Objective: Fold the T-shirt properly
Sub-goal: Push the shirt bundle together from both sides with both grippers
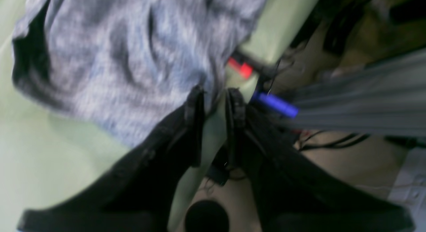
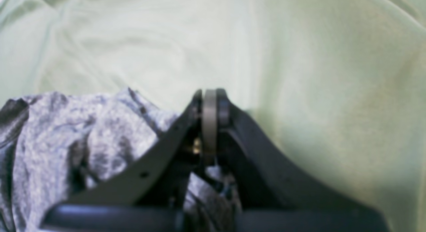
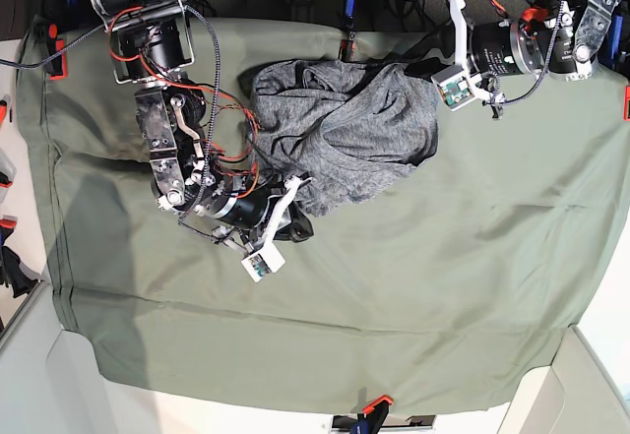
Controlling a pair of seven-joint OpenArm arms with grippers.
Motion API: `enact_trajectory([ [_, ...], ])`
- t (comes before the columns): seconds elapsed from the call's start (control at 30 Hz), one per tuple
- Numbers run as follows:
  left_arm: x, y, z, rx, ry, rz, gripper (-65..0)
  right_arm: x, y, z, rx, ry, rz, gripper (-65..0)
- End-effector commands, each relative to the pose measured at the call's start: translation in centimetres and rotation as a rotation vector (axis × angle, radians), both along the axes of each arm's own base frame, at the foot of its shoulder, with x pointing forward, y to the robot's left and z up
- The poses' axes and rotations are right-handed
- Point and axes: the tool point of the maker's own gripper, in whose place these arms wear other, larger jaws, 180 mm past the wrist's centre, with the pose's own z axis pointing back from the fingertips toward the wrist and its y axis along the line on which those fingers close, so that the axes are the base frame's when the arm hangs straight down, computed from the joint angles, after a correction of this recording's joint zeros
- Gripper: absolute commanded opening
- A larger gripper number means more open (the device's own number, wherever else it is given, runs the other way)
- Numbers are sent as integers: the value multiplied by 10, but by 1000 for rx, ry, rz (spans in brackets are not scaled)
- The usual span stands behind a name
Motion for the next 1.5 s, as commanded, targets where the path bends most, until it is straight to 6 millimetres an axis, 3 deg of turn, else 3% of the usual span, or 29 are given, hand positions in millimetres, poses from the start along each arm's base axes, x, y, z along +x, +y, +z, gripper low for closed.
enact_trajectory([
  [0.0,3,-1,9,-20,-23,-13,-530,13,3,21,35,-56,-3,-650],
  [0.3,1,-10,11,-62,-33,-20,-531,13,4,23,45,-65,-5,-650],
  [0.43,-6,-26,0,-47,-42,-47,-531,11,4,20,45,-61,-6,-650],
  [0.57,-2,-40,-12,-101,-42,4,-531,10,5,18,25,-66,1,-650],
  [0.93,43,-32,-43,-103,-24,117,-531,3,3,8,5,-31,7,-650],
  [1.27,100,-17,-26,-71,-95,147,-531,2,0,6,-2,-29,5,-650],
  [1.47,126,9,-28,-23,-109,180,-531,2,0,5,-5,-29,5,-650],
])
